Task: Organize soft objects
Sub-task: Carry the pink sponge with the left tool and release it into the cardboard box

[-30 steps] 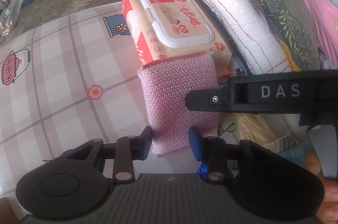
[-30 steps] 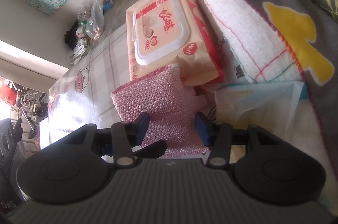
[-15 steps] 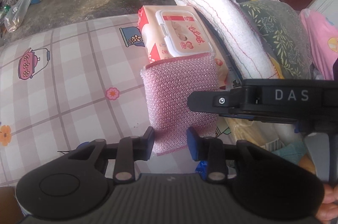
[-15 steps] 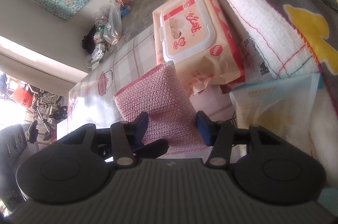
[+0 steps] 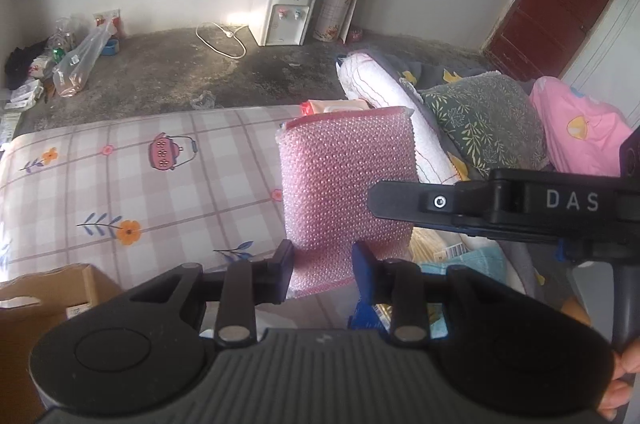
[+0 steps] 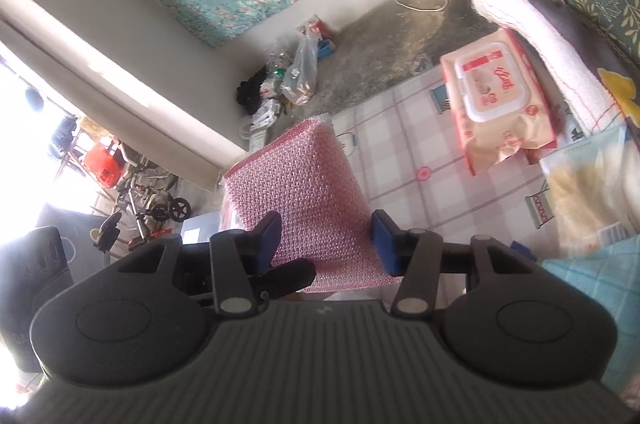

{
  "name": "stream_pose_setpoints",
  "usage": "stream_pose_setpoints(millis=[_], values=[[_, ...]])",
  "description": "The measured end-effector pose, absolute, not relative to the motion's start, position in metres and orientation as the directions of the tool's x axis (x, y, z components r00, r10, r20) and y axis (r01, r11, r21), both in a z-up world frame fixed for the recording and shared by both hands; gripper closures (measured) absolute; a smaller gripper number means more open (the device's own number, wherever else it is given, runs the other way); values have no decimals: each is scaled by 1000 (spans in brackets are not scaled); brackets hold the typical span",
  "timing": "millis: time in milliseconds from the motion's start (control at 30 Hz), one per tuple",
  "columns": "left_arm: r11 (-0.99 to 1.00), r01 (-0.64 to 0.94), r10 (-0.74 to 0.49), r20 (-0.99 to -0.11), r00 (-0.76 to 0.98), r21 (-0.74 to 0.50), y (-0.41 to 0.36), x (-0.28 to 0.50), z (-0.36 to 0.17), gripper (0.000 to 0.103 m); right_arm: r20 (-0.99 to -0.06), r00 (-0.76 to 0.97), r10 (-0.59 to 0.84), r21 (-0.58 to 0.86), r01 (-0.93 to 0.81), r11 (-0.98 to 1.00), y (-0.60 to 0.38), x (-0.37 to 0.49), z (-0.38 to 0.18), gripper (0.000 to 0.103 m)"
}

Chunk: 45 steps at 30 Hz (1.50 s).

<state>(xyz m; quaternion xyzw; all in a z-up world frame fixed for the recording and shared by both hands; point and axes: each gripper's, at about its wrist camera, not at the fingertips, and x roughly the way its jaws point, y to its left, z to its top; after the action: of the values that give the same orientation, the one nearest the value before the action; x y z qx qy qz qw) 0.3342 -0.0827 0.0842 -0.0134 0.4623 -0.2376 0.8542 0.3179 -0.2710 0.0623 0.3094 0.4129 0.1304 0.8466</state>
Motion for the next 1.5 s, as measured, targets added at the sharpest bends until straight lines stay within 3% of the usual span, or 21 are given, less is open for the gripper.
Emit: stream_pose_setpoints(millis=[367, 733, 1133, 1500], values=[[959, 206, -279, -771, 572, -194, 69, 267, 113, 70, -597, 507, 621, 647, -153, 747, -98, 271, 100, 53], [976, 17, -203, -872, 447, -218, 179, 281, 26, 70, -721, 313, 618, 624, -94, 776, 40, 287, 26, 53], [967, -50, -221, -923, 316, -249, 204, 324, -49, 70, -839, 208, 503, 511, -20, 859, 90, 341, -53, 53], [964, -63, -230, -932, 280, -257, 205, 335, -62, 68, -857, 190, 478, 487, 0, 873, 92, 350, -61, 43]])
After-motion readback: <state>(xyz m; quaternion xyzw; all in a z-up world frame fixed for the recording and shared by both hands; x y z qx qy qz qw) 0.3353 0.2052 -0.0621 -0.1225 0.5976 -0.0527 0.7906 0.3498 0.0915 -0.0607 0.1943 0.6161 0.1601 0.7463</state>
